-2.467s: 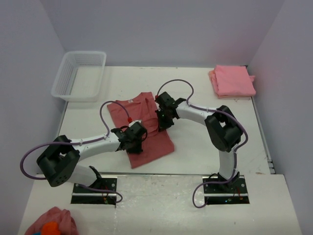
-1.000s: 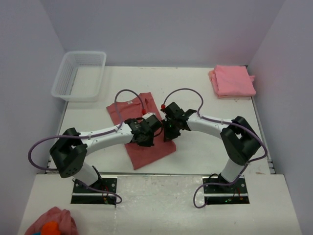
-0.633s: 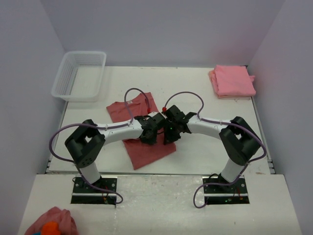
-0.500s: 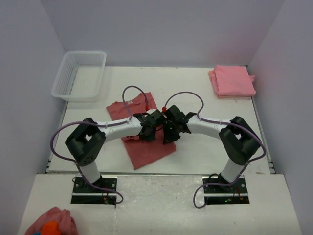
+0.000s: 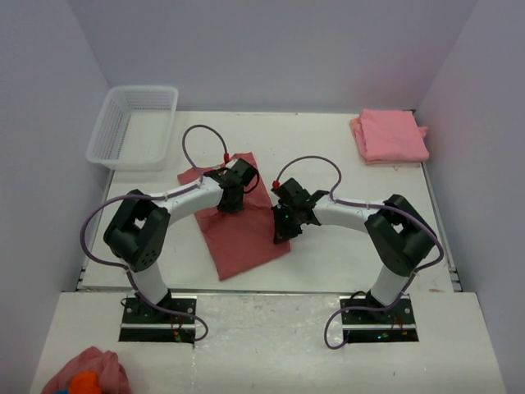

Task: Fold and stack the t-shirts
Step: Fold the folded rectangular tshirt in 1/3 of the way

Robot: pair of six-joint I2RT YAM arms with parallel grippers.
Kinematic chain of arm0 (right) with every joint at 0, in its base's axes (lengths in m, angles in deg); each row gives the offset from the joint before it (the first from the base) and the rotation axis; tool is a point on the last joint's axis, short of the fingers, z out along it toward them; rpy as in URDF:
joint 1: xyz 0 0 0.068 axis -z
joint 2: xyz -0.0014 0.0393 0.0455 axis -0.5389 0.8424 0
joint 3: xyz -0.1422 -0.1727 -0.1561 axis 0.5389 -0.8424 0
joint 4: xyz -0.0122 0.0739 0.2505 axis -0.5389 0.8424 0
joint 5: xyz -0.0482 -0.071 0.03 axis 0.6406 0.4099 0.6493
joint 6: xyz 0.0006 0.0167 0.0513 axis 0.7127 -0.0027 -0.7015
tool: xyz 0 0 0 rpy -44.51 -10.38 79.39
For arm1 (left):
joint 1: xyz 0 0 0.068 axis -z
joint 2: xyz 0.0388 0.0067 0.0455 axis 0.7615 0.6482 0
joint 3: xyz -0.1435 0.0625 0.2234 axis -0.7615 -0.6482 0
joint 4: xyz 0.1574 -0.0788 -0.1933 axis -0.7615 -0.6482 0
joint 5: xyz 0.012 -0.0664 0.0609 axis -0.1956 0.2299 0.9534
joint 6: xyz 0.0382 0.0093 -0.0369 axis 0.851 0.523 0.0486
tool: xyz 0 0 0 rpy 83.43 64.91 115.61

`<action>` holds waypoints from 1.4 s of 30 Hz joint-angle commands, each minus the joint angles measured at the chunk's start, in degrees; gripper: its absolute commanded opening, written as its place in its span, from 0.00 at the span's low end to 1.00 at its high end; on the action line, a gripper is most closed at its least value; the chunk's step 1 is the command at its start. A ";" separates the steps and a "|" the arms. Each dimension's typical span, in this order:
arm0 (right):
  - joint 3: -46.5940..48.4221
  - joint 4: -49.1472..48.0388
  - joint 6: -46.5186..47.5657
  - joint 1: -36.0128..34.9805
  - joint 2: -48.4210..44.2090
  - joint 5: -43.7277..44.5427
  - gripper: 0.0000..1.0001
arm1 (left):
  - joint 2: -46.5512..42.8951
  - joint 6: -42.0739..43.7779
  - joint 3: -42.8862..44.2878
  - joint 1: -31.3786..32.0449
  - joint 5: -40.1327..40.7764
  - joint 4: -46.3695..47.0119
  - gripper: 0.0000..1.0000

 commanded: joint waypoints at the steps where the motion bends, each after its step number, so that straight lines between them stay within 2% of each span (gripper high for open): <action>1: -1.10 -1.31 -1.00 -0.52 1.52 -1.24 0.00 | -0.16 4.96 5.22 -3.23 5.58 0.90 0.00; 5: -0.66 -1.57 -1.44 -1.05 3.19 -1.51 0.00 | -1.12 4.88 7.87 -7.71 5.76 -0.68 0.00; 10: 0.04 -0.79 -1.00 -2.10 1.45 -0.28 0.00 | -2.97 3.56 9.37 -8.25 4.01 -2.61 0.00; 18: 11.63 9.14 2.60 -2.28 -3.22 3.32 0.00 | -13.25 1.89 4.27 -8.16 0.41 -4.19 0.00; 21: 19.52 11.96 3.92 -2.11 0.54 4.02 0.00 | -16.76 0.48 1.73 -8.16 -0.91 -5.25 0.00; 30: 32.46 13.81 6.82 1.14 12.14 1.22 0.00 | -19.32 -3.12 -6.80 -7.90 -5.22 -4.81 0.00; 42: 40.82 16.70 9.29 5.37 21.82 -3.79 0.00 | -15.81 -4.53 -9.36 -7.90 -5.14 -2.79 0.00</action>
